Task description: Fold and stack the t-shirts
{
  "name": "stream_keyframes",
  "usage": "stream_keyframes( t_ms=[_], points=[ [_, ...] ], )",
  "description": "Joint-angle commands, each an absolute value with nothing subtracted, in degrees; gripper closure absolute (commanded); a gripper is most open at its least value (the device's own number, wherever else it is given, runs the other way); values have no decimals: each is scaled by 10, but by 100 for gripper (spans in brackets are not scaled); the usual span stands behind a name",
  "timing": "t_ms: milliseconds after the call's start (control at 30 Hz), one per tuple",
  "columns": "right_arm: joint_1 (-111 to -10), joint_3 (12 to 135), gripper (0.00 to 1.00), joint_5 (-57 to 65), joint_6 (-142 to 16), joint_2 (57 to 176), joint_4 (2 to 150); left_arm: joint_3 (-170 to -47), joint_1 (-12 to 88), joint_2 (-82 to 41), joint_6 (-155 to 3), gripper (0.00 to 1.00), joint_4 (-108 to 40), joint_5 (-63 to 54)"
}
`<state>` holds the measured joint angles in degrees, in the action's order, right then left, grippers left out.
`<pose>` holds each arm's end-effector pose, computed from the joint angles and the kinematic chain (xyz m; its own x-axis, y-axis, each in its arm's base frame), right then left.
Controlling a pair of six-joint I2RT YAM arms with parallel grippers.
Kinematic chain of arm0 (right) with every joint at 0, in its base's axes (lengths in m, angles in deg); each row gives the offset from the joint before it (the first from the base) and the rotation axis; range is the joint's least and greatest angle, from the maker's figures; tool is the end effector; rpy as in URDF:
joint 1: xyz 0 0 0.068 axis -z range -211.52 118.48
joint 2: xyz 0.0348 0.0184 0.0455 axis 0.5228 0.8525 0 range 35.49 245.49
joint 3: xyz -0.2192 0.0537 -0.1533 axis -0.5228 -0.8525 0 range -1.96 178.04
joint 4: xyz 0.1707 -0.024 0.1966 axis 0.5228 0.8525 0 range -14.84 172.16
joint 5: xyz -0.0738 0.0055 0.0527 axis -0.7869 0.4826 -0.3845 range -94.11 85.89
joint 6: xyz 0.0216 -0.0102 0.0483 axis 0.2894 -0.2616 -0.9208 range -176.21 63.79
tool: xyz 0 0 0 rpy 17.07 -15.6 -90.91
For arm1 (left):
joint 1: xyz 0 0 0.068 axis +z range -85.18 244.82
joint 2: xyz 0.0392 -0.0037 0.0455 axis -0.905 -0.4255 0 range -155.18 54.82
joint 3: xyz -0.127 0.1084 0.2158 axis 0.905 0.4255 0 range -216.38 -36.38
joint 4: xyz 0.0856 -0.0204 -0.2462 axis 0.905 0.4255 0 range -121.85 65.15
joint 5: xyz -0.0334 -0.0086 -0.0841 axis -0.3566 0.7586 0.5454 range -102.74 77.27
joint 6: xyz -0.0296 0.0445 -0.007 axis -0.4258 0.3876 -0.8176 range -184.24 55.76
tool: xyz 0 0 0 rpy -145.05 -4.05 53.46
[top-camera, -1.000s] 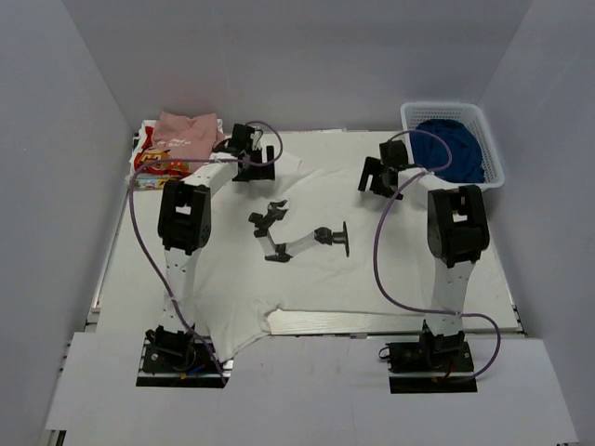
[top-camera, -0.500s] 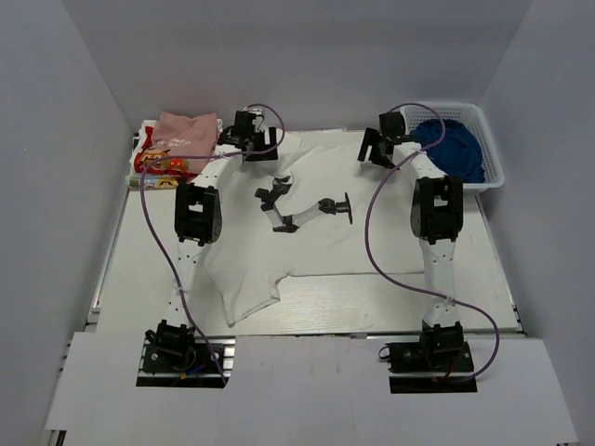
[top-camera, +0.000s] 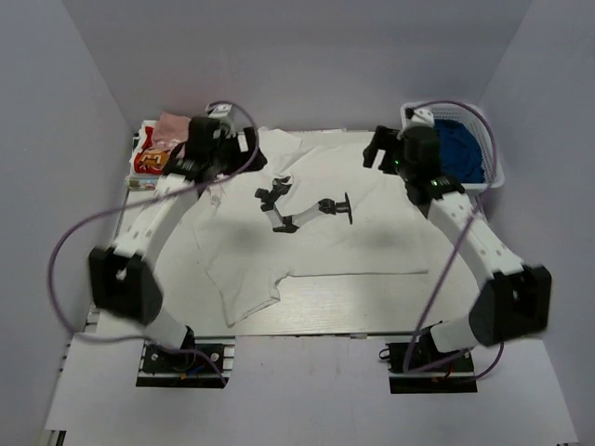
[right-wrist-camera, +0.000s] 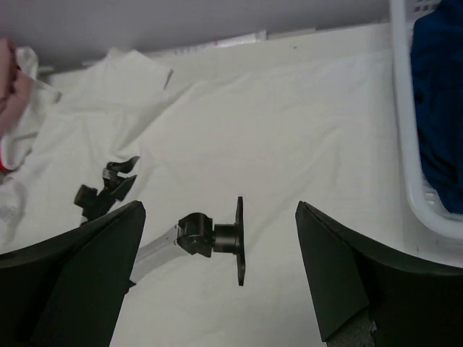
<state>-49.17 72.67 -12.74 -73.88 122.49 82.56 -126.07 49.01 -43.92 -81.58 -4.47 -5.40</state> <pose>0.3457 0.1044 0.3463 -0.3572 0.2012 -0.9121 -0.0596 0.9696 0.2373 0.3831 -0.1132 0.3303 -0.6554 -0.1217 -0.7454 0.1819 0.9324 -0.3122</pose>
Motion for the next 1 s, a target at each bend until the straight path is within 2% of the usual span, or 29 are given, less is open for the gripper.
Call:
stream_keyframes(
  t_ms=[0,33,167,300,367,467,567,733,867,967],
  points=[
    [-473,595,10,-145,-784,1141,759,-1019,481,-281,-913,0,-95,3],
    [-476,568,10,-142,-786,1110,741,-973,481,-204,-949,0,-103,28],
    [-472,526,10,-93,-784,1058,732,-801,465,-61,-1008,0,-51,79],
    [-472,510,10,-68,-782,1047,735,-741,459,15,-1036,0,75,52],
    [-471,504,10,-66,-784,1048,736,-703,454,16,-1061,0,128,59],
    [-471,500,10,-63,-787,1054,738,-635,449,16,-1092,4,122,130],
    [-471,485,10,-70,-790,1056,728,-624,442,21,-1105,7,165,141],
    [-467,483,10,-64,-787,1076,727,-643,430,16,-1116,8,273,40],
    [-465,484,10,-56,-785,1091,725,-643,425,-24,-1116,10,246,27],
    [-465,485,10,-53,-788,1098,732,-643,420,-62,-1116,16,210,1]
  ],
)
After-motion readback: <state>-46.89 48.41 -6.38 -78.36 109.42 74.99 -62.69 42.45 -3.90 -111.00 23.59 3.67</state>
